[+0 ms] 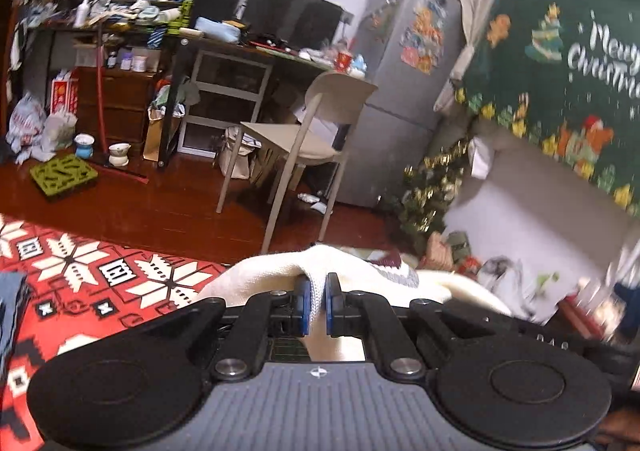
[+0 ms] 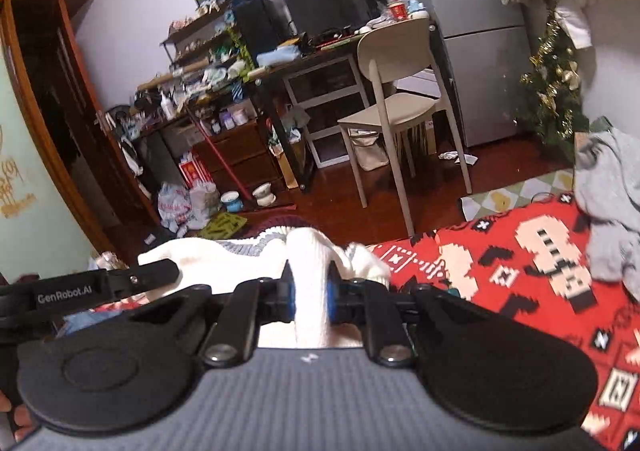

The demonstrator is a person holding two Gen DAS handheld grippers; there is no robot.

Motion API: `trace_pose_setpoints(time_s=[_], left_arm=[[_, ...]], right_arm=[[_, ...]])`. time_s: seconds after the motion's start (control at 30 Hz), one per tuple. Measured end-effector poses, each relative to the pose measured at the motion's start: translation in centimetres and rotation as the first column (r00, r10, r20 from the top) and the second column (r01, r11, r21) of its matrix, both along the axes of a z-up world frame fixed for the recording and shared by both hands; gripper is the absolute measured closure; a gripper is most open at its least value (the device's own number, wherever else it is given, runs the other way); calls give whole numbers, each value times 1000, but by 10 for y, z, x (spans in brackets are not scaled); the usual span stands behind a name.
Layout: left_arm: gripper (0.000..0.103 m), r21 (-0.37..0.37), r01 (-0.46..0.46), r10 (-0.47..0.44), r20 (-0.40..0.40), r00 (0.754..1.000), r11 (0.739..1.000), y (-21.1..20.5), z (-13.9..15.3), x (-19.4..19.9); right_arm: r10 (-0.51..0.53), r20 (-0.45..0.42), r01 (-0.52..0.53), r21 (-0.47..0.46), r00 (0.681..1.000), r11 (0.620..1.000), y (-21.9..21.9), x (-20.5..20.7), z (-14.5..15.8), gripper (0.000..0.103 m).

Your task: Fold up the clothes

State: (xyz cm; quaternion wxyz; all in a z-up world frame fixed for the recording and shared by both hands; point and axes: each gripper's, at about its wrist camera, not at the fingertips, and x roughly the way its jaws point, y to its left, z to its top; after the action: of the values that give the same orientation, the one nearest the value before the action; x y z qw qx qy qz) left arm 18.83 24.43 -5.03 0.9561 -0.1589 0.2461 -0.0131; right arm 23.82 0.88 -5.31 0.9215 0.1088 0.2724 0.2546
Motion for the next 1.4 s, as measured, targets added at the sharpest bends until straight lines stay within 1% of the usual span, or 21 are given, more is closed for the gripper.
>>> trace_pose_setpoints(time_s=[0.07,0.1,0.13,0.23,0.27,0.3,0.33,0.37,0.4,0.47,0.5,0.63,0.73,0.83,0.93,1.0,1.13,1.27,1.4], left_arm=[[95,-1,2,-2,-34,999,1000,4,-16,7],[95,-25,7,-8,-55,998,1000,6,-25,8],[94,-43,11,-14,-76,997,999,8,-34,9],[87,-45,18,-24,-129,991,999,9,-51,11],[81,-43,19,-25,-138,990,999,9,-53,10],[78,-45,18,-24,-142,990,999,10,-53,7],[71,-48,17,-23,-146,989,999,11,-53,5],[66,-51,13,-21,-150,988,999,12,-53,1],[64,-54,7,-15,-154,988,998,13,-51,-4],[64,-67,-9,-3,-169,986,998,16,-51,-15],[64,-70,-19,6,-181,983,997,17,-50,-22],[64,-60,-35,21,-217,976,998,21,-47,-53],[64,-62,-29,14,-230,973,998,21,-44,-83],[64,-96,-20,-3,-237,972,995,20,-42,-113],[64,-120,-22,-8,-242,970,992,18,-40,-137],[64,-133,-27,-5,-239,971,991,14,-36,-150],[60,-159,-39,0,-236,972,987,6,-31,-172],[57,-151,-30,-1,-203,979,988,-7,-25,-189],[57,-122,-2,-21,-184,983,993,-14,-23,-192]], right_arm=[[9,-18,-10,-19,1000,1000,4,10,-13,87],[12,-31,-13,-24,999,1000,5,14,-21,83],[6,-53,-8,-25,999,1000,4,17,-29,82],[4,-90,-6,-25,996,1000,2,23,-46,77],[3,-92,-5,-26,996,1000,1,24,-46,72],[0,-91,-3,-27,996,1000,0,24,-46,65],[-6,-88,3,-27,996,1000,-1,24,-47,62],[-12,-83,10,-24,996,1000,-2,22,-45,56],[-14,-82,13,-21,997,1000,-4,19,-45,50],[-20,-81,18,-29,997,999,-10,10,-42,44],[-26,-84,21,-50,996,999,-10,3,-39,40],[-31,-97,19,-125,995,992,-11,-29,-30,38],[-22,-66,9,-189,998,982,-14,-62,-24,34],[-15,-58,2,-218,998,976,-17,-98,-18,33],[-15,-59,2,-213,998,977,-22,-133,-11,33],[-13,-64,0,-199,998,980,-26,-153,-8,30],[-8,-73,-6,-194,997,981,-31,-186,-5,30],[18,-85,-34,-190,996,981,-28,-207,-8,30],[45,-63,-57,-194,997,979,-21,-225,-9,31]])
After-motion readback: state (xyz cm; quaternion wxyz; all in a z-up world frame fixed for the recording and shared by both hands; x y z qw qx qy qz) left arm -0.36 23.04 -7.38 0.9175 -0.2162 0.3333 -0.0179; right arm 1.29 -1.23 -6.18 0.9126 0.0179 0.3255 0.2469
